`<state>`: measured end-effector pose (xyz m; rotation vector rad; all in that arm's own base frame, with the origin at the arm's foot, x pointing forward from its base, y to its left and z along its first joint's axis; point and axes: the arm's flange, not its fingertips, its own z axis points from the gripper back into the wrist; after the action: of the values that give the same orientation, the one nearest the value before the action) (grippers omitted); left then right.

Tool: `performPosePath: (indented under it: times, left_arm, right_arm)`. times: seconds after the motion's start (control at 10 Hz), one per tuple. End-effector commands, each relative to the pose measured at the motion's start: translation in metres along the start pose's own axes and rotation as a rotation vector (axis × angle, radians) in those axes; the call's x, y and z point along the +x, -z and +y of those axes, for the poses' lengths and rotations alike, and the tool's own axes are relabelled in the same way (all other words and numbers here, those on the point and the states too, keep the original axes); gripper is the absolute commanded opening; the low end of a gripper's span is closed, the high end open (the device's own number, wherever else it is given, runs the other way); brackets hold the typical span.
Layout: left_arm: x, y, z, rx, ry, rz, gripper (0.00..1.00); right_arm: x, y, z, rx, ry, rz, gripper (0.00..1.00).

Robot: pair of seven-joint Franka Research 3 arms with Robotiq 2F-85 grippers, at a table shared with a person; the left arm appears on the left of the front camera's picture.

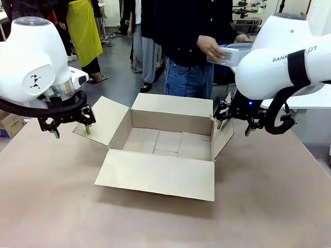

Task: Pack the gift set into the box.
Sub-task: Place both hands on the side flaps of the Package Box and spread them outward.

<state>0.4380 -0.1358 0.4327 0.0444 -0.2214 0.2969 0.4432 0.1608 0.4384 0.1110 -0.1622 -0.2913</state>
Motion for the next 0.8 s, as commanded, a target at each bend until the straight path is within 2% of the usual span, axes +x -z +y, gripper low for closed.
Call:
performPosePath:
  times: [0.0,0.2,0.3,0.7]
  left_arm:
    - [-0.001,-0.001,0.000,0.019,-0.010,-0.012,1.00]
    - [-0.001,-0.001,0.000,0.019,-0.010,-0.012,1.00]
    - [-0.001,-0.001,0.000,0.019,-0.010,-0.012,1.00]
    - [-0.001,-0.001,0.000,0.019,-0.010,-0.012,1.00]
  right_arm:
    - [0.001,-0.009,-0.003,0.034,0.003,-0.028,1.00]
    - [0.004,-0.019,-0.024,0.032,0.054,-0.041,1.00]
    - [0.002,-0.023,-0.034,0.070,0.050,-0.053,1.00]
    - [-0.008,-0.021,-0.069,0.098,0.059,-0.044,1.00]
